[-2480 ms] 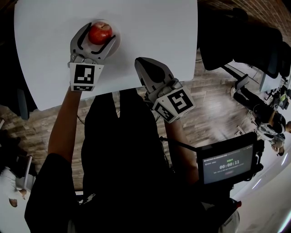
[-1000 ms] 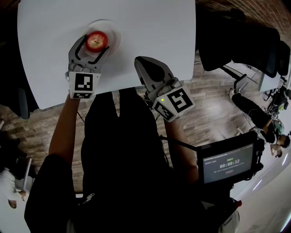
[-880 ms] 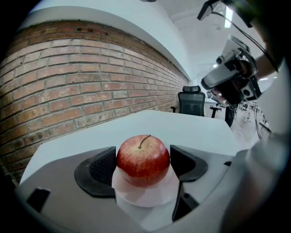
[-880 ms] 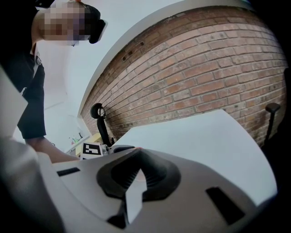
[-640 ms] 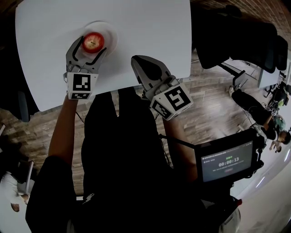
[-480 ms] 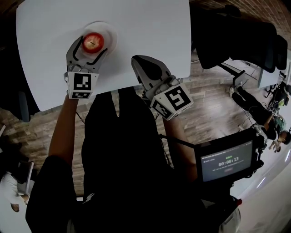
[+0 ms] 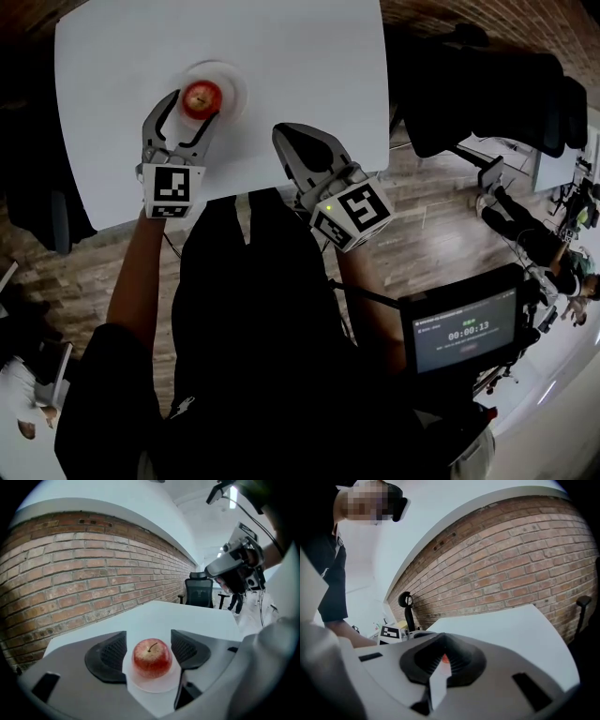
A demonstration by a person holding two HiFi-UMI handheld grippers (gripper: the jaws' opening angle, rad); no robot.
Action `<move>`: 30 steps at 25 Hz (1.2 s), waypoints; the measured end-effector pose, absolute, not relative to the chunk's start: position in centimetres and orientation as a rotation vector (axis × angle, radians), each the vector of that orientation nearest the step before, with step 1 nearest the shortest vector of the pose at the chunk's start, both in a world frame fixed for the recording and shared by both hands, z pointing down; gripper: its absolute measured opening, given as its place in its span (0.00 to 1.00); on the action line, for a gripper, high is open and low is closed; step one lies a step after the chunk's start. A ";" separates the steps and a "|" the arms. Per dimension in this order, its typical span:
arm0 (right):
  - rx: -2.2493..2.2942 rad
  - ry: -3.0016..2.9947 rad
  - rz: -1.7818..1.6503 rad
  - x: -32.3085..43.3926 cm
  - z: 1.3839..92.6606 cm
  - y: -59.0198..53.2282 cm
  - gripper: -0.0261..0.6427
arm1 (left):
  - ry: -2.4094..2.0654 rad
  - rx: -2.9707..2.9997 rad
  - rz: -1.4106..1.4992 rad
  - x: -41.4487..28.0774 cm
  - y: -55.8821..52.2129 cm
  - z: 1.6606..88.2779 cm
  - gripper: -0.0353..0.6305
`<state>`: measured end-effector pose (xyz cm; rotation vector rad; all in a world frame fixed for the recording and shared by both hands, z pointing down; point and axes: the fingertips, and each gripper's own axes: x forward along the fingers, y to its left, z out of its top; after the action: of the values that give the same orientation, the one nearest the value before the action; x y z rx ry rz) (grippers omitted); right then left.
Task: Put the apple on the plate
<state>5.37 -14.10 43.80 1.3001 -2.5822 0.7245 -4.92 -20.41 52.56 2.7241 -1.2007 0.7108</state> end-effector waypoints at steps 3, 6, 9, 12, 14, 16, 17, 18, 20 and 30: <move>1.294 -2.612 0.687 5.3 41.9 -14.2 0.04 | -1.253 2.723 0.723 -5.2 -20.3 49.9 0.37; 1.290 -2.631 0.655 5.1 40.9 -14.6 0.04 | -1.272 2.705 0.719 -5.3 -20.1 48.4 0.19; 1.290 -2.645 0.639 4.9 40.8 -14.8 0.04 | -1.265 2.685 0.701 -5.4 -19.5 48.2 0.06; 1.275 -2.662 0.622 4.7 40.5 -14.7 0.04 | -1.258 2.666 0.691 -5.4 -18.9 47.6 0.06; 1.270 -2.672 0.601 4.9 40.0 -14.7 0.04 | -1.248 2.694 0.672 -5.3 -18.4 46.9 0.06; 1.264 -2.683 0.582 4.8 39.3 -14.7 0.04 | -1.253 2.683 0.663 -5.4 -18.2 45.8 0.06; 1.260 -2.690 0.573 4.6 39.0 -14.8 0.04 | -1.259 2.670 0.668 -5.5 -18.1 45.3 0.06; 1.253 -2.697 0.564 4.4 38.7 -14.7 0.04 | -1.263 2.663 0.673 -5.7 -18.0 45.0 0.06; 1.234 -2.712 0.545 4.1 38.0 -14.6 0.04 | -1.265 2.675 0.674 -5.8 -17.7 44.5 0.06; 1.183 -2.770 0.480 2.8 35.6 -13.4 0.04 | -1.290 2.683 0.628 -6.8 -15.9 42.7 0.06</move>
<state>2.79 -13.44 35.57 1.1831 -2.7702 0.4805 -6.79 -15.91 42.72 2.6831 -1.2899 0.6280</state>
